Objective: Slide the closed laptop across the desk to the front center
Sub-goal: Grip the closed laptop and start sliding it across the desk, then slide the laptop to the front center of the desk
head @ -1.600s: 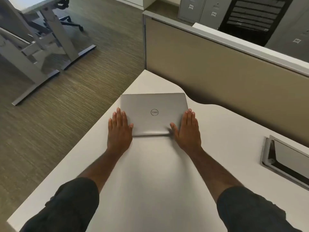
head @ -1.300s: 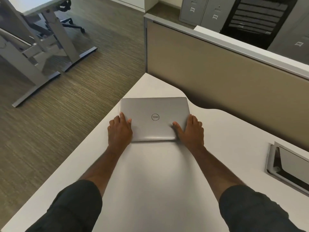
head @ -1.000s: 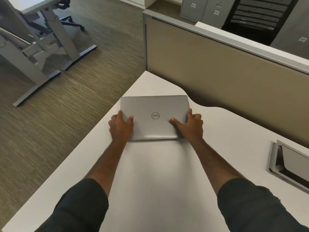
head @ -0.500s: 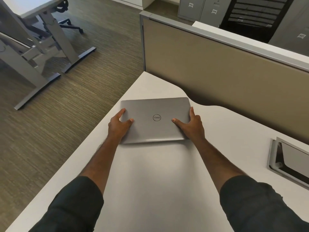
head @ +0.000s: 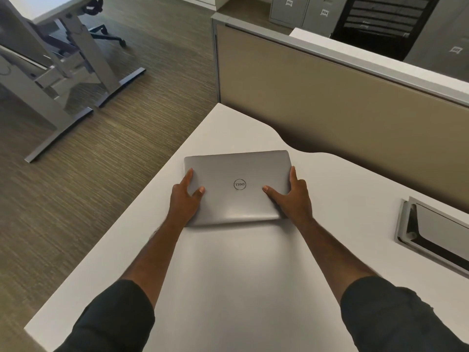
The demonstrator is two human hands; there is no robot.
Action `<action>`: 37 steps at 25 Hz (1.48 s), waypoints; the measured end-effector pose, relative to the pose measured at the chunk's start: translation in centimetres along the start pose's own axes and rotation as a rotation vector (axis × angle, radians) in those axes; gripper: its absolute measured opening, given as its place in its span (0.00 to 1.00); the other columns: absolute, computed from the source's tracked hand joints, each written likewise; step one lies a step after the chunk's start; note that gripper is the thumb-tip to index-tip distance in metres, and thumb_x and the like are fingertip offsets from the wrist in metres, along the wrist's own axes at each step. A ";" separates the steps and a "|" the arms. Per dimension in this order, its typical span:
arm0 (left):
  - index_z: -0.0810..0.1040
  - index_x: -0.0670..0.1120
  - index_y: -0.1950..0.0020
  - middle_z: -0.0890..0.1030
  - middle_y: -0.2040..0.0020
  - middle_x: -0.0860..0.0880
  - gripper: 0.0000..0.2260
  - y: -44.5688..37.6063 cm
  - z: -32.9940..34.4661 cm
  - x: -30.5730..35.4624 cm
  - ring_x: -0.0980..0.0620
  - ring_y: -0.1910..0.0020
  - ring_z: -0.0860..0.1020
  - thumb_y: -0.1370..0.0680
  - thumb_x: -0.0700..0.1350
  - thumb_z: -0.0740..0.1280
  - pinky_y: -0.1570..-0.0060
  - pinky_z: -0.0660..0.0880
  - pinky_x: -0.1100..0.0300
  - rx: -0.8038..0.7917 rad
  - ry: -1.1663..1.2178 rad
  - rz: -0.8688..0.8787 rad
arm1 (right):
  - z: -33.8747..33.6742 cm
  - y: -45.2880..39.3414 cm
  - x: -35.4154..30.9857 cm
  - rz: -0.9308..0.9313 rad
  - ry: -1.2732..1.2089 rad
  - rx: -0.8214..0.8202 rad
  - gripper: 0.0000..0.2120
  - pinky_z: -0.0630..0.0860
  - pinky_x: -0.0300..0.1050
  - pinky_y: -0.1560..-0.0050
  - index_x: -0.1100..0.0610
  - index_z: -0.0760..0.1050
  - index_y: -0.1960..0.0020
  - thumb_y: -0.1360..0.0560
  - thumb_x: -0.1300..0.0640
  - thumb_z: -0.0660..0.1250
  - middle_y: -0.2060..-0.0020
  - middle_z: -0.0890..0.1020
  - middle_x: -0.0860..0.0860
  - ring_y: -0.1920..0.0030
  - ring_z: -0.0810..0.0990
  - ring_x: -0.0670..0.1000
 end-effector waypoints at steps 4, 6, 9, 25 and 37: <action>0.61 0.49 0.21 0.77 0.36 0.37 0.31 1.8 0.6 -0.7 0.39 0.37 0.75 0.22 0.48 0.69 0.38 0.70 0.54 -0.020 -0.026 0.011 | -0.4 1.9 1.5 0.011 -0.013 0.000 0.54 0.71 0.51 0.38 0.45 0.47 0.19 0.34 0.28 0.71 0.39 0.71 0.53 0.33 0.71 0.55; 0.61 0.50 0.21 0.77 0.38 0.36 0.31 5.9 0.1 -0.6 0.39 0.37 0.75 0.22 0.49 0.69 0.39 0.70 0.54 -0.033 -0.042 0.012 | -2.0 5.9 2.1 0.001 -0.012 -0.009 0.54 0.71 0.51 0.39 0.45 0.47 0.19 0.33 0.29 0.71 0.40 0.71 0.53 0.33 0.71 0.55; 0.61 0.51 0.21 0.77 0.39 0.36 0.31 7.4 1.2 -1.8 0.38 0.39 0.75 0.22 0.49 0.69 0.42 0.69 0.55 -0.057 -0.064 -0.009 | -1.8 7.3 3.6 0.013 -0.005 -0.011 0.54 0.71 0.50 0.40 0.45 0.47 0.19 0.33 0.30 0.72 0.41 0.71 0.52 0.34 0.71 0.55; 0.60 0.54 0.21 0.73 0.48 0.43 0.32 22.0 4.2 -5.4 0.41 0.44 0.76 0.23 0.51 0.69 0.42 0.72 0.53 -0.085 -0.075 0.024 | -4.4 22.0 12.2 0.068 -0.074 0.006 0.54 0.68 0.44 0.45 0.46 0.48 0.18 0.34 0.32 0.74 0.45 0.69 0.49 0.36 0.71 0.53; 0.60 0.54 0.21 0.72 0.49 0.44 0.33 29.0 6.2 -7.2 0.44 0.44 0.75 0.23 0.50 0.70 0.42 0.70 0.58 -0.113 -0.061 0.036 | -5.3 29.5 17.4 0.093 -0.046 0.068 0.51 0.72 0.49 0.44 0.47 0.52 0.19 0.33 0.32 0.73 0.45 0.70 0.50 0.39 0.72 0.53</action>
Point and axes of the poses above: each hand's wrist, its own y-axis away from the middle knuckle, its own z-axis out of the palm, x = y × z, the point moved 10 cm from there along -y, towards the middle knuckle
